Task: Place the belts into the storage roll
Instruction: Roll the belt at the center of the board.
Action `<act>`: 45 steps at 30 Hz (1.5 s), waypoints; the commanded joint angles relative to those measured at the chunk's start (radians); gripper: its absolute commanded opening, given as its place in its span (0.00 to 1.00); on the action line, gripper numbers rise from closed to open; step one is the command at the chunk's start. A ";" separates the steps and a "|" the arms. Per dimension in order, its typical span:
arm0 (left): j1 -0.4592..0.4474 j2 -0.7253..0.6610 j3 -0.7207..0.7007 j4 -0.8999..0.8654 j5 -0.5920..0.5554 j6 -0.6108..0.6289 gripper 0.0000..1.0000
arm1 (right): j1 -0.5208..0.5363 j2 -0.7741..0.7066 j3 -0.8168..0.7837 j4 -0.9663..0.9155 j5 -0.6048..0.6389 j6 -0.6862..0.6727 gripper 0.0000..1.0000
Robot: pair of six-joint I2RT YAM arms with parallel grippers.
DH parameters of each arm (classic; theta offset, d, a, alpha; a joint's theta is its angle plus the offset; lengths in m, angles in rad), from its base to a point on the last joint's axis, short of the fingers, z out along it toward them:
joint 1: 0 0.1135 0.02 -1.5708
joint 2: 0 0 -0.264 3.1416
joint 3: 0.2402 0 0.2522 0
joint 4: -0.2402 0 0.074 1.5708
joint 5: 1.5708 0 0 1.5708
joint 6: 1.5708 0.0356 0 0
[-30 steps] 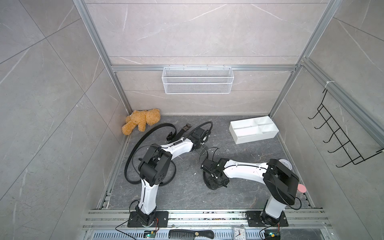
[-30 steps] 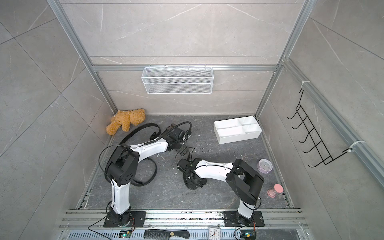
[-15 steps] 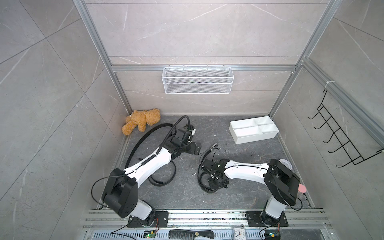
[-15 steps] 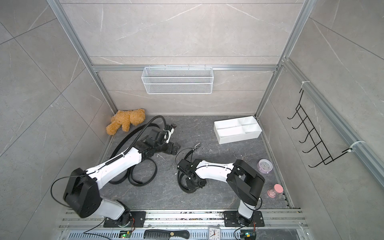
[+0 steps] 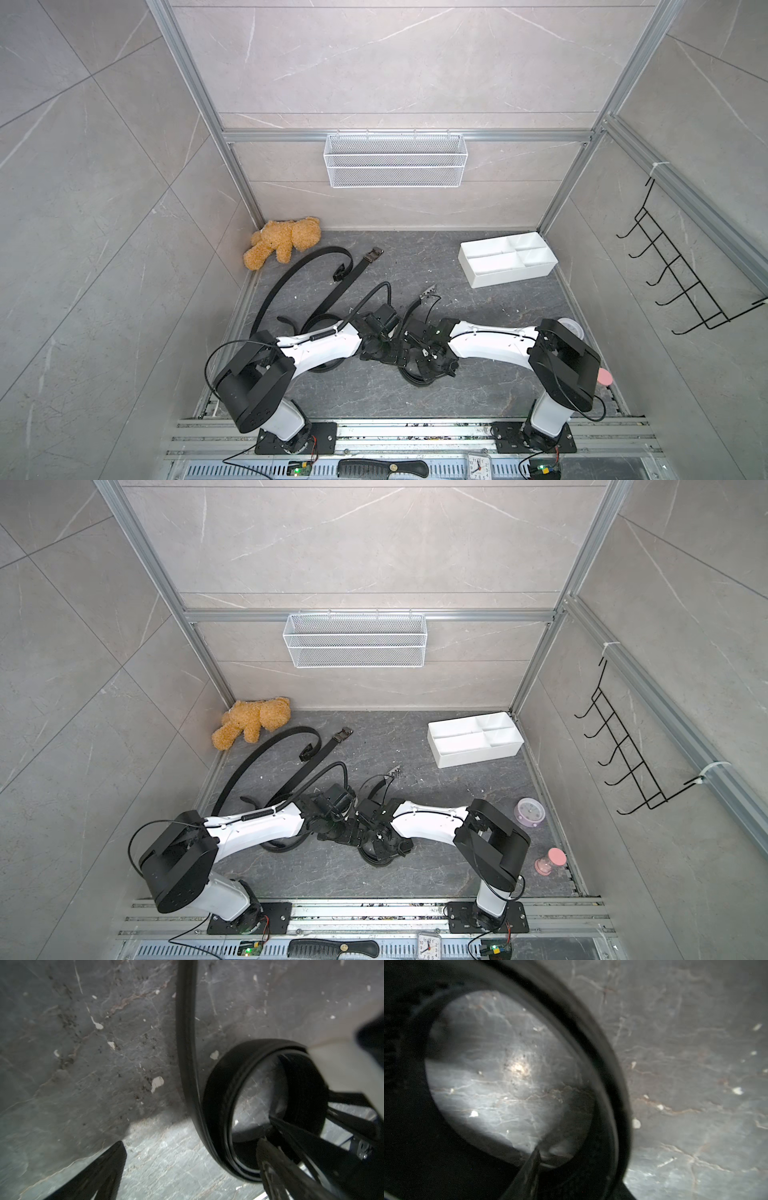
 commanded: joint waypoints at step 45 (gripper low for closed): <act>-0.084 0.297 0.177 -0.191 -0.245 0.101 0.00 | -0.475 0.375 0.717 -0.186 -0.056 -0.174 0.76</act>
